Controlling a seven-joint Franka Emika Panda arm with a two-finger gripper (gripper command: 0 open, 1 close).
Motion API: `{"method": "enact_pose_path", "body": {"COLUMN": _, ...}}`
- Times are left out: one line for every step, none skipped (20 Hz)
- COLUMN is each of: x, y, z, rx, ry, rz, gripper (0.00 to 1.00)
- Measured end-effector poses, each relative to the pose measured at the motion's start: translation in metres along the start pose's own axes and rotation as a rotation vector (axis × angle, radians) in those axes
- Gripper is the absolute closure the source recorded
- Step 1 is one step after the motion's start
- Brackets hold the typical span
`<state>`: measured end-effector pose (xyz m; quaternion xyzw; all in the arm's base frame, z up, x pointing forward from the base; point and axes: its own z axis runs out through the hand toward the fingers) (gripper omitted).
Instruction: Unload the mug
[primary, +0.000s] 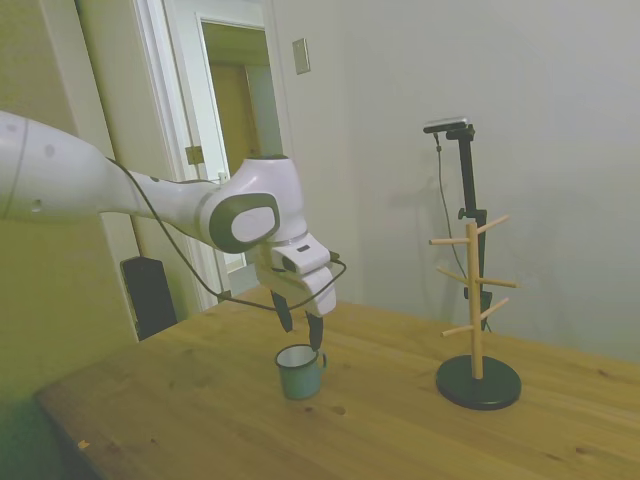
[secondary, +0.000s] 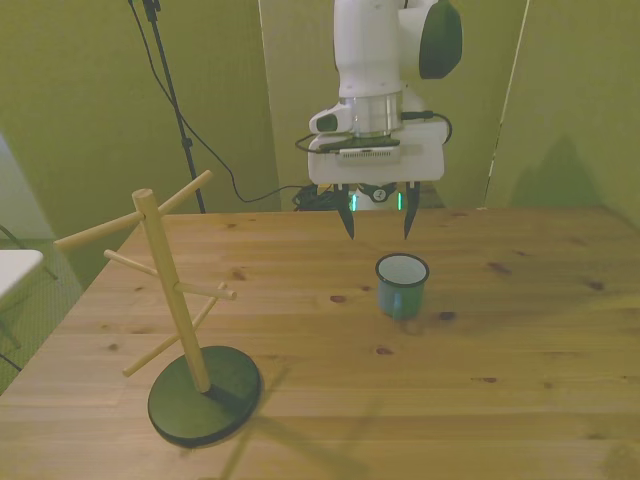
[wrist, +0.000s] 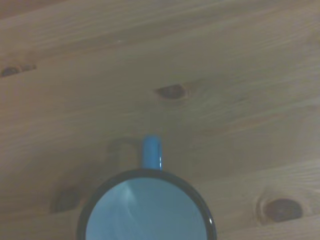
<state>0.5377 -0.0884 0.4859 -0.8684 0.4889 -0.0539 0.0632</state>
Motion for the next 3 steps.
{"method": "enact_pose_path", "body": {"x": -0.007, "y": 0.002, "z": -0.007, "rx": 0.006, "ry": 0.008, "rz": -0.014, "gripper": 0.00}}
{"method": "enact_pose_path", "body": {"x": -0.013, "y": 0.004, "z": -0.014, "rx": 0.014, "ry": 0.014, "rz": -0.033, "gripper": 0.00}}
{"method": "enact_pose_path", "body": {"x": -0.020, "y": 0.005, "z": -0.019, "rx": 0.021, "ry": 0.019, "rz": -0.059, "gripper": 0.00}}
